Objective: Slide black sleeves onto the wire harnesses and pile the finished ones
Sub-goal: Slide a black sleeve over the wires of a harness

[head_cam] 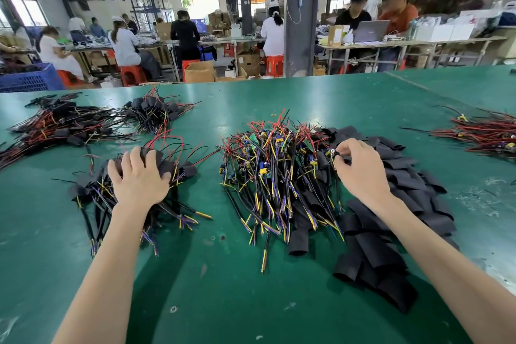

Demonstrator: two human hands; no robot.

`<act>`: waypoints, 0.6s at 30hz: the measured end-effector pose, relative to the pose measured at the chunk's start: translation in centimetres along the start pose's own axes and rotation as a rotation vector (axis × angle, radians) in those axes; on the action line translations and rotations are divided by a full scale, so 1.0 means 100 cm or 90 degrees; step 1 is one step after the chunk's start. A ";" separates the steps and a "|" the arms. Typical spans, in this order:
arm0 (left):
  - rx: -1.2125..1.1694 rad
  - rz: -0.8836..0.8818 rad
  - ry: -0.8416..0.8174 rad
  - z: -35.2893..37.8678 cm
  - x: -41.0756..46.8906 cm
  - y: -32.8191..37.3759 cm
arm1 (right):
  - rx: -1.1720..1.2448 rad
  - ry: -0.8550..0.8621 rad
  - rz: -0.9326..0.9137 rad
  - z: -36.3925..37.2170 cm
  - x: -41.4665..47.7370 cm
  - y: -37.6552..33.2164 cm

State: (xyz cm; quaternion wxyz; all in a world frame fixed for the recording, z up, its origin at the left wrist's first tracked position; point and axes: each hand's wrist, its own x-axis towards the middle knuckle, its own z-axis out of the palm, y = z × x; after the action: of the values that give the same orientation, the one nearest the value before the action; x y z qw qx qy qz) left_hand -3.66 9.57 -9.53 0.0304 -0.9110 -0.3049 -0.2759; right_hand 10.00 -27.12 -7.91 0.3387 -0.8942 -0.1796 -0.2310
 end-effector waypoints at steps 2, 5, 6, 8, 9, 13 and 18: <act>0.006 -0.015 -0.025 -0.002 0.001 0.002 | 0.006 -0.029 -0.015 0.000 -0.001 -0.002; -0.013 -0.030 0.025 -0.015 0.001 0.017 | 0.040 -0.111 -0.077 0.001 -0.007 -0.011; -0.043 -0.019 0.068 -0.021 0.001 0.027 | 0.054 -0.144 -0.101 0.003 -0.010 -0.015; -0.148 0.019 0.140 -0.034 -0.004 0.054 | 0.055 -0.200 -0.150 0.008 -0.018 -0.024; -0.223 0.042 0.146 -0.040 -0.007 0.071 | 0.041 -0.211 -0.176 0.010 -0.021 -0.026; -0.432 0.148 0.085 -0.045 -0.020 0.134 | 0.041 -0.196 -0.207 0.013 -0.024 -0.026; -0.400 0.112 -0.018 -0.042 0.025 0.180 | 0.049 -0.165 -0.215 0.013 -0.024 -0.025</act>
State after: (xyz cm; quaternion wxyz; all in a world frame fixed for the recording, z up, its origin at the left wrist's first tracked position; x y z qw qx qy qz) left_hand 6.26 -4.68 -2.67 -0.2328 -0.9024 -0.1254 -0.3401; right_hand 7.26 -24.83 -8.76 0.3030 -0.8600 -0.3779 -0.1607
